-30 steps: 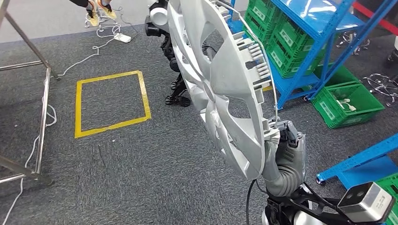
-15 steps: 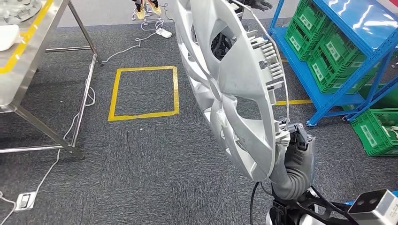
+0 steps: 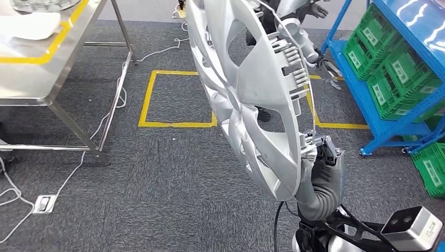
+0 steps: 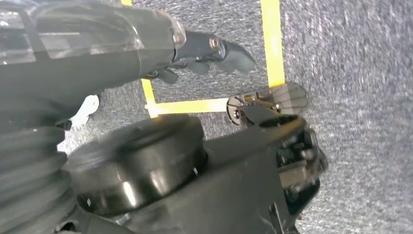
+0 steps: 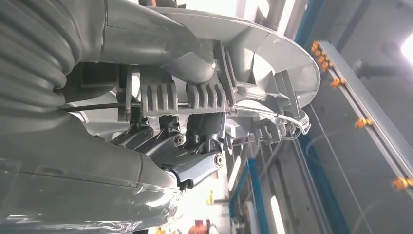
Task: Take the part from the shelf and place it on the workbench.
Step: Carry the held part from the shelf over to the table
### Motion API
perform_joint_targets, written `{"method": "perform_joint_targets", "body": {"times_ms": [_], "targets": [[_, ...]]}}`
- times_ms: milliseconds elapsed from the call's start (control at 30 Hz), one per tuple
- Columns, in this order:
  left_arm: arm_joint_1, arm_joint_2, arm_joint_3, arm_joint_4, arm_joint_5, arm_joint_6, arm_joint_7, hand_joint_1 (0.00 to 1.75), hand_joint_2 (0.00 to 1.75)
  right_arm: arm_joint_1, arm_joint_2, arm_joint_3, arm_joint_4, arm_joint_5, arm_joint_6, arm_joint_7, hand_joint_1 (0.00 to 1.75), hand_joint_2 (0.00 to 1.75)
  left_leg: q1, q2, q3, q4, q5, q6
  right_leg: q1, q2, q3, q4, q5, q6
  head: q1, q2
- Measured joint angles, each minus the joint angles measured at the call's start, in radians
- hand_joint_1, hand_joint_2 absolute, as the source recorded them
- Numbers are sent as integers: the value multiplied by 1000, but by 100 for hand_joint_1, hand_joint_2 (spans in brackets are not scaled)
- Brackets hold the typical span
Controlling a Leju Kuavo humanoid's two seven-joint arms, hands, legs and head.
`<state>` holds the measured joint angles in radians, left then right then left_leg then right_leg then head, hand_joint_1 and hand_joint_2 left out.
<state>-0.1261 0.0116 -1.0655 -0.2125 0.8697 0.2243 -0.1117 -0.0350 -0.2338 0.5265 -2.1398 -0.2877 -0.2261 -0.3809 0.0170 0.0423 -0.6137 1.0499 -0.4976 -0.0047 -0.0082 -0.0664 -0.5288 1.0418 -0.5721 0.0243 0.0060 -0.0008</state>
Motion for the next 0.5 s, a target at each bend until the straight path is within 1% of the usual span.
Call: {"method": "perform_joint_targets", "body": {"times_ms": [33,67,100,133,167,200,233,267,300,333,367,400,433,467,500], "targets": [[-1,1,0,0,0,0,0,0,175,0,0,0,0,0,1,-1,175,175,0,-12,0,-1,2,5,-1,22,-18,45,-30,2,5,0],[-2,2,0,0,-1,0,1,0,175,1,0,0,0,0,1,-1,175,175,-2,-24,0,-1,3,8,-1,42,-44,109,-64,2,11,0],[-2,3,0,0,-1,-1,1,0,175,1,0,0,0,0,2,-2,175,175,-5,-37,-1,-1,4,12,0,52,-76,178,-95,0,18,0],[-2,3,0,0,-2,-2,2,0,175,1,0,0,0,0,3,-2,175,175,-9,-50,-1,-1,4,15,1,58,-102,233,-111,-4,23,0],[-2,3,0,0,-3,-2,4,0,175,1,0,0,0,0,4,-2,175,175,-13,-64,-1,0,5,17,3,61,-115,257,-109,-10,28,0],[-1,3,0,0,-3,-3,5,0,175,1,0,0,0,1,4,-2,175,175,-16,-78,-1,0,6,19,6,65,-114,245,-88,-19,30,0],[0,3,0,0,-4,-3,6,0,175,0,0,0,0,1,4,-2,175,175,-18,-92,0,-1,7,21,11,72,-95,197,-50,-28,31,0],[0,2,0,0,-4,-3,6,0,175,-1,0,0,0,1,4,-2,175,175,-18,-104,1,-1,8,22,17,90,-69,128,-10,-39,32,0],[-1,0,0,0,-5,-3,5,0,175,-1,0,0,0,1,5,-3,175,175,-19,-116,0,-1,10,22,22,109,-43,64,20,-49,31,0],[-1,-2,0,-1,-6,-4,4,0,175,-3,0,0,0,1,6,-3,175,175,-18,-126,-3,0,12,20,26,125,-23,16,37,-56,31,0],[-1,-4,0,-1,-7,-4,2,0,175,-3,0,0,0,1,7,-3,175,175,-16,-135,-6,-1,15,16,28,134,-13,-11,42,-61,32,0],[-1,-6,0,-1,-7,-4,1,0,175,-4,0,0,0,1,8,-3,175,175,-14,-144,-10,-2,18,11,29,131,-9,-19,40,-64,33,0],[1,-6,0,-1,-8,-5,1,0,175,-4,0,0,0,2,9,-3,175,175,-13,-151,-13,-5,22,5,29,122,-7,-29,44,-64,35,0],[2,-6,0,-1,-8,-4,1,0,175,-4,0,0,0,2,9,-3,175,175,-15,-137,-16,-3,20,1,27,112,-3,-40,50,-63,35,0],[3,-5,0,-1,-8,-4,1,0,175,-4,1,0,0,2,10,-3,175,175,-18,-111,-23,10,8,-2,25,102,2,-52,58,-63,31,0]]}}
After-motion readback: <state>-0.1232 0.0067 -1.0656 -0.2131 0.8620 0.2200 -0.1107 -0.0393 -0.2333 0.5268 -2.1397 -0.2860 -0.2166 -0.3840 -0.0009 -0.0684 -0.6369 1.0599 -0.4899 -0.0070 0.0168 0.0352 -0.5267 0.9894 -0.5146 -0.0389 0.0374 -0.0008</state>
